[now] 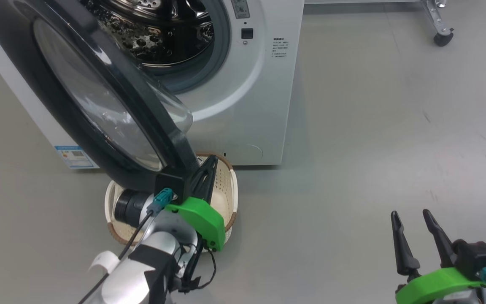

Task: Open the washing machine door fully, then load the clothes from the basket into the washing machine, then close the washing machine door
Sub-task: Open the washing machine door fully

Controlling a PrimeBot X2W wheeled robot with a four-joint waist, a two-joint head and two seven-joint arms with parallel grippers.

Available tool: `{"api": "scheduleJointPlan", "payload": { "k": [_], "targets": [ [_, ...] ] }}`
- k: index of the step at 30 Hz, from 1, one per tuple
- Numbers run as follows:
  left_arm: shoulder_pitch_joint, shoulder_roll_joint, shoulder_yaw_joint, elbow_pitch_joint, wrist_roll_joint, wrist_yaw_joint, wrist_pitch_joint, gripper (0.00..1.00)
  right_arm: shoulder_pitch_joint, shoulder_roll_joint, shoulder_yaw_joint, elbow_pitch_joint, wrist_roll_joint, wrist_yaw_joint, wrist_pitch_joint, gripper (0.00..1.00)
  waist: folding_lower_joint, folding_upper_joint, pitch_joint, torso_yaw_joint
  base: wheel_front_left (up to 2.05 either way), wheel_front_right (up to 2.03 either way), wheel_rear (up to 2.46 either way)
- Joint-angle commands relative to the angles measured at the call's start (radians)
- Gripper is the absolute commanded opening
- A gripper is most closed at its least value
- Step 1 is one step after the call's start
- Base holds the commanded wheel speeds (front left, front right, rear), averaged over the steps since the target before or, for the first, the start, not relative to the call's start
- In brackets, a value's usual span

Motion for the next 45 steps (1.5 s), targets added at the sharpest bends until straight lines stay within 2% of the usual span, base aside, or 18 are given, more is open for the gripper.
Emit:
{"api": "scheduleJointPlan", "payload": {
  "k": [1,16,31,38,45],
  "targets": [
    [-0.043,0.048,0.054,-0.034,0.001,0.024,0.002,0.0,-0.042,-0.01,0.017,-0.028,0.004,0.004,-0.008,1.0,0.0,0.0,0.0,0.006,0.0,0.0,0.0],
    [0.044,0.107,0.06,-0.136,-0.005,0.071,0.021,0.0,-0.046,-0.01,0.005,-0.019,0.009,0.004,-0.012,1.0,0.0,0.0,0.005,0.071,0.0,0.0,0.0],
    [0.159,0.183,0.066,-0.302,0.001,0.127,0.021,0.0,-0.033,-0.01,-0.005,-0.02,0.0,0.004,-0.007,1.0,0.0,0.0,-0.011,0.146,0.0,0.0,0.0],
    [0.214,0.237,0.092,-0.37,-0.004,0.153,0.019,0.0,-0.035,-0.01,-0.005,-0.019,-0.001,0.004,-0.006,1.0,0.0,0.0,-0.008,0.167,0.0,0.0,0.0],
    [0.269,0.293,0.151,-0.434,-0.016,0.204,0.009,0.0,-0.036,-0.01,-0.013,-0.02,-0.002,0.004,-0.006,1.0,0.0,0.0,0.0,0.2,0.0,0.0,0.0]
  ]
}}
